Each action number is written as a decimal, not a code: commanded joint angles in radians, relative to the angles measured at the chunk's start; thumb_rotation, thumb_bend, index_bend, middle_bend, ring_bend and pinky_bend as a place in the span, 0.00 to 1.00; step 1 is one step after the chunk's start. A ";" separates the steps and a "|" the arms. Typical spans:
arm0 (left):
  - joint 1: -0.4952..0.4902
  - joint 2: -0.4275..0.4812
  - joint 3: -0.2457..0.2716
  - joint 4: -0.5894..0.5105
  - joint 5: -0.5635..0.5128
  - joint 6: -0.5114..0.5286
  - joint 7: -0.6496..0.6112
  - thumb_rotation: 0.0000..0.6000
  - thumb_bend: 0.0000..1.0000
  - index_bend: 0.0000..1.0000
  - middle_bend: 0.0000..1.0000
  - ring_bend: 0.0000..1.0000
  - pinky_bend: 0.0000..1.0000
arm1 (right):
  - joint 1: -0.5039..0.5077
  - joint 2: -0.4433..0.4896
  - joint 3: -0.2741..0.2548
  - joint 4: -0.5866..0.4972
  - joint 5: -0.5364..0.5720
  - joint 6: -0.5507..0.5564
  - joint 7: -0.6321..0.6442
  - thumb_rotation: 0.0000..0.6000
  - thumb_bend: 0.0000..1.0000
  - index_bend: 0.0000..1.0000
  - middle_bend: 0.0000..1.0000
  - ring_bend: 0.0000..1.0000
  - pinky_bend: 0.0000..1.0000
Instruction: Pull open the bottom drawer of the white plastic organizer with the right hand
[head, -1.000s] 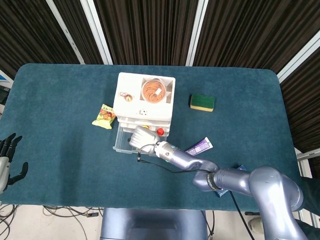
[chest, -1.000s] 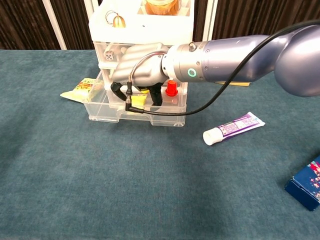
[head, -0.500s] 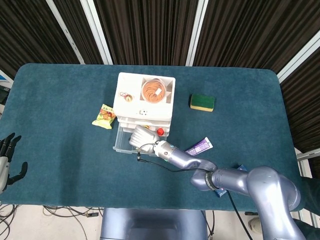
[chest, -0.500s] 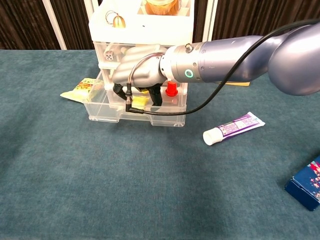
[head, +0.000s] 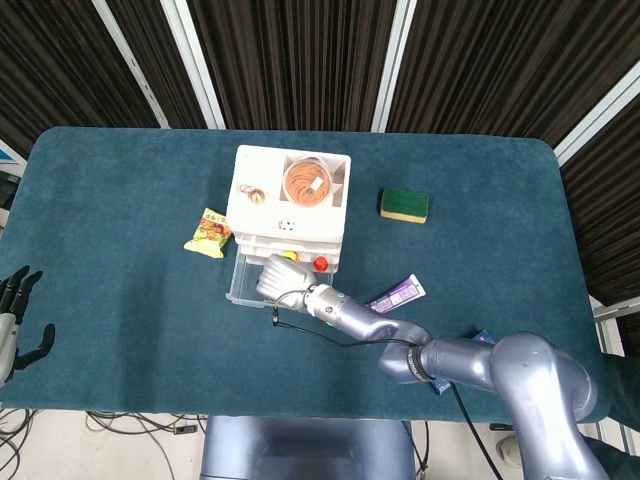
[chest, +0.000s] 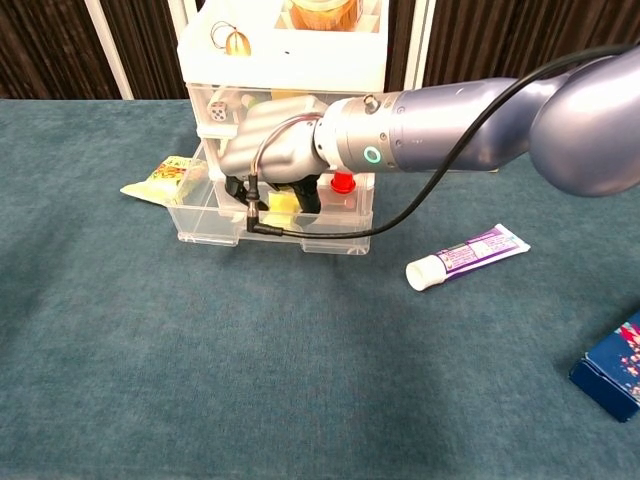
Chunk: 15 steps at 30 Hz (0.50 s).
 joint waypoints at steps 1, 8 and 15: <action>0.000 0.001 0.000 -0.001 0.000 0.000 -0.001 1.00 0.44 0.06 0.01 0.00 0.00 | 0.001 -0.002 0.001 0.001 0.001 0.001 -0.001 1.00 0.26 0.53 1.00 1.00 1.00; 0.000 0.001 -0.001 -0.001 -0.001 0.000 -0.003 1.00 0.44 0.06 0.01 0.00 0.00 | -0.006 0.006 0.006 -0.015 -0.004 0.024 0.001 1.00 0.26 0.55 1.00 1.00 1.00; 0.000 0.002 -0.001 -0.002 -0.003 -0.002 -0.004 1.00 0.44 0.06 0.01 0.00 0.00 | -0.021 0.050 0.032 -0.076 -0.002 0.062 0.026 1.00 0.26 0.55 1.00 1.00 1.00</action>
